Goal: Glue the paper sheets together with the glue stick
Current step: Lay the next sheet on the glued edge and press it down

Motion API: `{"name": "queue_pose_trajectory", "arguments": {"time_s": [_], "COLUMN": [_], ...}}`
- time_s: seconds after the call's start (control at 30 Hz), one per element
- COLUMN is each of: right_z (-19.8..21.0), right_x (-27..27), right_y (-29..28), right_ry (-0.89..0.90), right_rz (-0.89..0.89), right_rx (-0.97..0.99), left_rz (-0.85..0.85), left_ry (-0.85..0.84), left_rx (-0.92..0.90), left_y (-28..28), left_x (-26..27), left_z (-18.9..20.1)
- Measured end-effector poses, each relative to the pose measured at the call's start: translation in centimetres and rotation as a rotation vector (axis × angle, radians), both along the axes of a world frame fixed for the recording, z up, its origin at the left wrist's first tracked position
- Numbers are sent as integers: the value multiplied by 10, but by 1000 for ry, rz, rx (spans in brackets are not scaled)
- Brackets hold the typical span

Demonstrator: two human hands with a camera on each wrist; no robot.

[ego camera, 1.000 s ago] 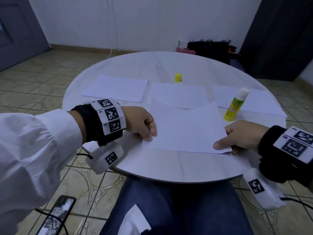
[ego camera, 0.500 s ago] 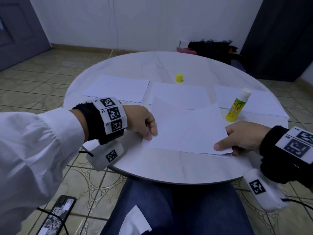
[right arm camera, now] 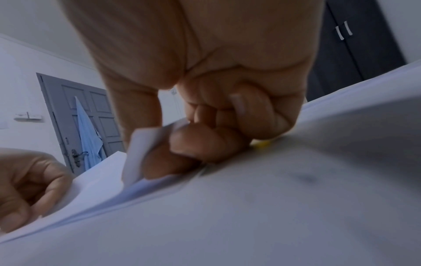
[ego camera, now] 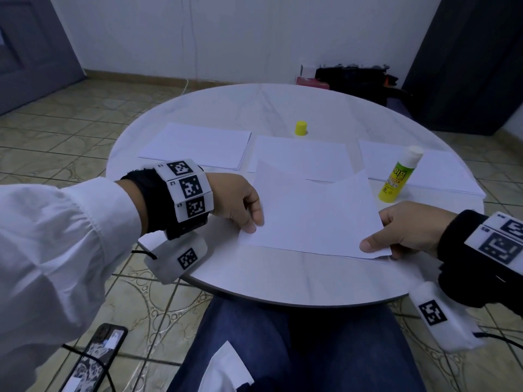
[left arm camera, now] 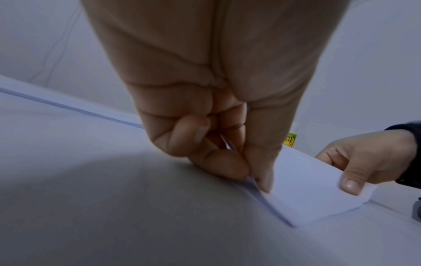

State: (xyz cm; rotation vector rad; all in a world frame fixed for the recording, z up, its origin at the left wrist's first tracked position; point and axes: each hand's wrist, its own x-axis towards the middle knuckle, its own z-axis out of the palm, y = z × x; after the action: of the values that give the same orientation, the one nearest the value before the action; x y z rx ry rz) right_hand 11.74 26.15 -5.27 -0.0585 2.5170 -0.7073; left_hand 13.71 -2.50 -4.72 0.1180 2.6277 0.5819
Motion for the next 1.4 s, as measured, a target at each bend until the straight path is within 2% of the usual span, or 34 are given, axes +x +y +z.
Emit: {"name": "queue_pose_trajectory", "arguments": {"time_s": [0.33,1.4], "right_z": [14,13], "right_x": [-3,-4], "right_y": [3,1], "right_ry": [5,97], "right_rz": [-17,60], "right_rx": [-41,127], "left_rz": [-35,2], "left_ry": [14,-17], "left_rx": [-32,-37], "left_y": [3,0], "left_x": [-3,-3], "left_z": [-1,-4]}}
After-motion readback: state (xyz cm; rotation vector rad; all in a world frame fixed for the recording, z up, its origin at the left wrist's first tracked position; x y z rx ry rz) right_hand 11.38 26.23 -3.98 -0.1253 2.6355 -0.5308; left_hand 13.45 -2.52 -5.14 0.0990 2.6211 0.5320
